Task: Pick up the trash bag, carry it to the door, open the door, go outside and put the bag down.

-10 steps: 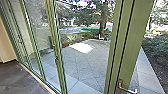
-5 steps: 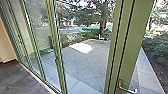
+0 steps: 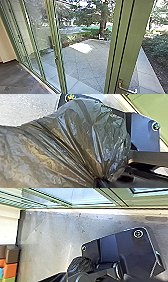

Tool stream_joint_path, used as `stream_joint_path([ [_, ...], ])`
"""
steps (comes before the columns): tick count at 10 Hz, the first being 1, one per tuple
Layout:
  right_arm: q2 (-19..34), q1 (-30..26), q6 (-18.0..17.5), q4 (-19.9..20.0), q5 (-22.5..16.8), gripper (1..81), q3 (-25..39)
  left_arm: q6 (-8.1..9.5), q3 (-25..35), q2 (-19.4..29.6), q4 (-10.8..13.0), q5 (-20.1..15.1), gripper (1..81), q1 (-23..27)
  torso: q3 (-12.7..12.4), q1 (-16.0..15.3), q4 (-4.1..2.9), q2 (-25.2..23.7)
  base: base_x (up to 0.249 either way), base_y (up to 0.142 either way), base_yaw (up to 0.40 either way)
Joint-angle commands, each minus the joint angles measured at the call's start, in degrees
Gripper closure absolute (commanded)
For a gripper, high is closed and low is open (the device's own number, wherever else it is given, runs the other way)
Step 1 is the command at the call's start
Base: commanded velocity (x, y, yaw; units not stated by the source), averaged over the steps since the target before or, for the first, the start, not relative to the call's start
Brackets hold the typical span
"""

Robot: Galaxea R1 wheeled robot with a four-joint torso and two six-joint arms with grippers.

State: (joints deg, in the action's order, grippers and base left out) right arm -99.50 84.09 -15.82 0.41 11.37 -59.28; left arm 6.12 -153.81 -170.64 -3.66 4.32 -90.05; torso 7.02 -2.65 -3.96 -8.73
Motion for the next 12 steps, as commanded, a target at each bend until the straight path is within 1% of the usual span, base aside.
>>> stream_joint_path([
  [1, 9.3, -7.4, -0.1, 2.2, -2.7, 1.0, 8.0, -0.14, 0.0, -0.5, 0.7, -3.8, 81.1, 3.3, 0.0, 0.0, 0.0, 0.0, 0.0, 0.0, 0.0],
  [2, 10.9, -9.3, -0.1, 3.5, -2.8, 1.0, 9.6, -0.23, 0.0, -1.4, 0.8, -3.8, 81.1, 3.4, 0.0, 0.0, 0.0, 0.0, 0.0, 0.0, 0.0],
  [3, 12.2, -12.0, -0.1, 4.9, -3.5, 1.0, 10.5, -1.19, 0.0, -2.3, 2.1, -3.9, 81.1, 3.4, 0.0, 0.0, 0.0, 0.0, 0.0, 0.0, 0.0],
  [5, 14.3, -18.1, -0.2, 8.9, -7.9, 1.0, 12.0, -1.55, 0.1, -3.8, 6.7, -5.5, 81.1, 3.4, 0.0, 0.0, 0.0, 0.0, 0.0, 0.0, 0.0],
  [6, 15.2, -21.2, -0.3, 9.7, -10.0, 1.0, 12.8, -1.55, 0.1, -4.3, 8.5, -5.6, 81.1, 3.4, 0.0, 0.0, 0.0, 0.0, 0.0, 0.0, 0.0],
  [7, 16.4, -23.9, -0.3, 11.2, -11.4, 1.0, 14.0, -1.55, 0.1, -4.4, 9.1, -5.6, 81.1, 3.5, 0.0, 0.0, 0.0, 0.0, 0.0, 0.0, 0.0],
  [9, 18.8, -30.0, -0.3, 13.7, -14.2, 1.0, 15.4, -1.38, -0.2, -4.5, 8.9, -5.6, 81.1, 3.4, 0.0, 0.0, 0.0, 0.0, 0.0, 0.0, 0.0],
  [10, 19.8, -34.0, -0.3, 16.5, -17.7, 1.0, 15.3, -1.37, -0.2, -4.5, 8.6, -5.5, 81.1, 3.5, 0.0, 0.0, 0.0, 0.0, 0.0, 0.0, 0.0],
  [11, 20.7, -37.9, -0.3, 18.4, -19.9, 1.0, 15.2, -1.37, -0.2, -4.8, 8.4, -5.5, 81.1, 3.5, 0.0, 0.0, 0.0, 0.0, 0.0, 0.0, 0.0],
  [12, 21.6, -41.8, -1.3, 20.0, -22.7, 1.0, 15.0, -1.37, -0.2, -4.8, 8.3, -5.5, 81.1, 3.4, 0.0, 0.0, 0.0, 0.0, 0.0, 0.0, 0.0],
])
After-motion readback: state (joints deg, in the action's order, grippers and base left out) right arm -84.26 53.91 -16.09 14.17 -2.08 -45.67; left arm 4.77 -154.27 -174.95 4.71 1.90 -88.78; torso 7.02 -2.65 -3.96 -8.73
